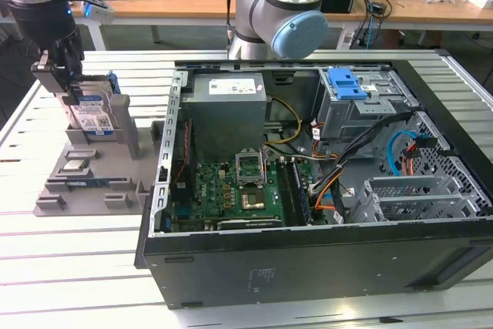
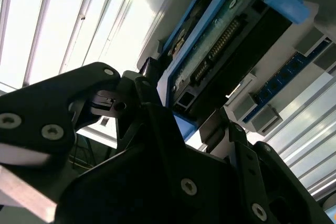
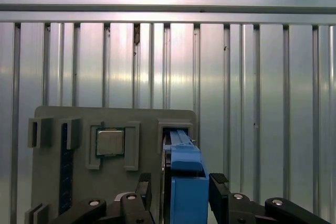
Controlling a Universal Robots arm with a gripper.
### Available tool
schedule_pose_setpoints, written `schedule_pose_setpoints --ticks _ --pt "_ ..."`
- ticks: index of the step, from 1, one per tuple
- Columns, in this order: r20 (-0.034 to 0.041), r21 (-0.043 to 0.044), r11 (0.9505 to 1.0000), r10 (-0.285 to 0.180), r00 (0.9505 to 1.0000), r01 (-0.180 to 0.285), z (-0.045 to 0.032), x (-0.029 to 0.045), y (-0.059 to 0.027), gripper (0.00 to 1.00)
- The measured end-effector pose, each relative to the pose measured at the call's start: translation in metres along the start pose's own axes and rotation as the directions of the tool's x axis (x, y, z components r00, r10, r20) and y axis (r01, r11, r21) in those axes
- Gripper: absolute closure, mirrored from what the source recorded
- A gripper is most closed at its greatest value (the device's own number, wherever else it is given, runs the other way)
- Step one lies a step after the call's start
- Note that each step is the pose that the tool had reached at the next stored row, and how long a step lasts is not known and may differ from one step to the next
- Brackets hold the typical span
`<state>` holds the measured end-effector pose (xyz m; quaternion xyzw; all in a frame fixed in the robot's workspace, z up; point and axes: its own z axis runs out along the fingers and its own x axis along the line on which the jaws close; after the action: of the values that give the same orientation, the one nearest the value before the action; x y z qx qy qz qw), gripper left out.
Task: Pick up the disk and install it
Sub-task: 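Pick up the disk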
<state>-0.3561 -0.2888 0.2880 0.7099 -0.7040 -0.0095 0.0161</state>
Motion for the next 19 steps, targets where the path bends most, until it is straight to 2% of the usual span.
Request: schedule_pose_setpoints --ticks 2,4,5,6,19 --pt "0.0000 0.0001 1.0000 0.000 1.0000 0.000 0.0001 0.0000 0.0000 0.46" --pt "0.0002 0.0001 1.0000 0.000 1.0000 0.000 0.0001 0.0000 0.0000 0.59" --pt "0.0001 0.0001 1.0000 0.000 1.0000 0.000 0.0001 0.0000 0.0000 0.59" --pt "0.0001 0.0001 1.0000 0.000 1.0000 0.000 0.0001 0.0000 0.0000 0.63" --pt "0.0000 0.0001 1.0000 0.000 1.0000 0.000 0.0006 0.0000 0.0000 0.63"
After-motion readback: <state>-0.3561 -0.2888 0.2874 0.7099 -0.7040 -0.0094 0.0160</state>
